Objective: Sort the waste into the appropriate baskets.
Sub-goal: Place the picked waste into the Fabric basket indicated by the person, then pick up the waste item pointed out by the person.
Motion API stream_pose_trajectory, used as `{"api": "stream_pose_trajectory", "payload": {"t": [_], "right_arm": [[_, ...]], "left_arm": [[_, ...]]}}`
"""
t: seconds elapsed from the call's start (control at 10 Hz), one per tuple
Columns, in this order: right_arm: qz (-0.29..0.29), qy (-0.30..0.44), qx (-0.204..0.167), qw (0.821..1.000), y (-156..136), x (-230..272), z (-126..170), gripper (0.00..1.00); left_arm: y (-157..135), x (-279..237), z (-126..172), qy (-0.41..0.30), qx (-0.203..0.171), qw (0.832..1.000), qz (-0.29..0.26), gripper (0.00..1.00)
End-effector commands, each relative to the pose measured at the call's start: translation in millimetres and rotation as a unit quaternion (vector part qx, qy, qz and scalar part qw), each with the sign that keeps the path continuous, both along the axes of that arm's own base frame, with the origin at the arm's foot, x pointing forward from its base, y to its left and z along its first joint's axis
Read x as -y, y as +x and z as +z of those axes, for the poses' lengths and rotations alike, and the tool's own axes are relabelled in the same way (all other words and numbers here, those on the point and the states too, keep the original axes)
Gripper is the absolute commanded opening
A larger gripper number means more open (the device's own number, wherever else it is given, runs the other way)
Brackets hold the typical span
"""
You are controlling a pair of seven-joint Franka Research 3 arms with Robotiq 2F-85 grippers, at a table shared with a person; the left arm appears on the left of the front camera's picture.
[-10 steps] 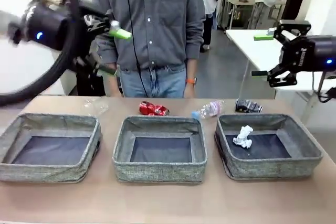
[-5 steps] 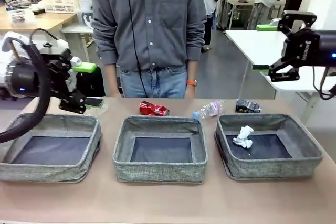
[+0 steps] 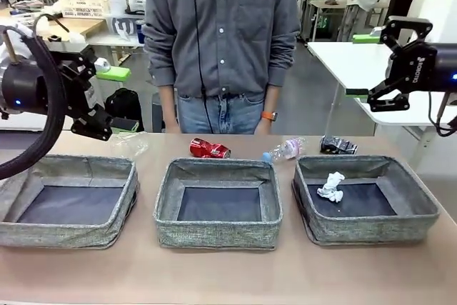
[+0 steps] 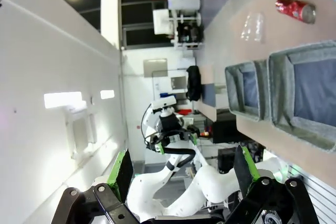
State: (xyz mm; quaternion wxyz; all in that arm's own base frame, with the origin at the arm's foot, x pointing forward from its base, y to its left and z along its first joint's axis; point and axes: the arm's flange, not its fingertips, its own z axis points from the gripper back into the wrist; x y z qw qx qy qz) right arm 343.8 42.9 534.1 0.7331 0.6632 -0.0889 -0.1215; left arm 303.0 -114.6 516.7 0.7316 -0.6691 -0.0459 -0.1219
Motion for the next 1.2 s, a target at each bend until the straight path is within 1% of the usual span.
{"api": "stream_pose_trajectory", "payload": {"t": [0.0,1.1], "right_arm": [[-0.008,0.008,0.005,1.000,2.8,-2.1,0.4,1.00],[-0.008,0.008,0.005,1.000,2.8,-2.1,0.4,1.00]], "left_arm": [[-1.5,2.7,-1.6,-0.011,-0.007,1.000,0.003,1.00],[-1.5,2.7,-1.6,-0.011,-0.007,1.000,0.003,1.00]]}}
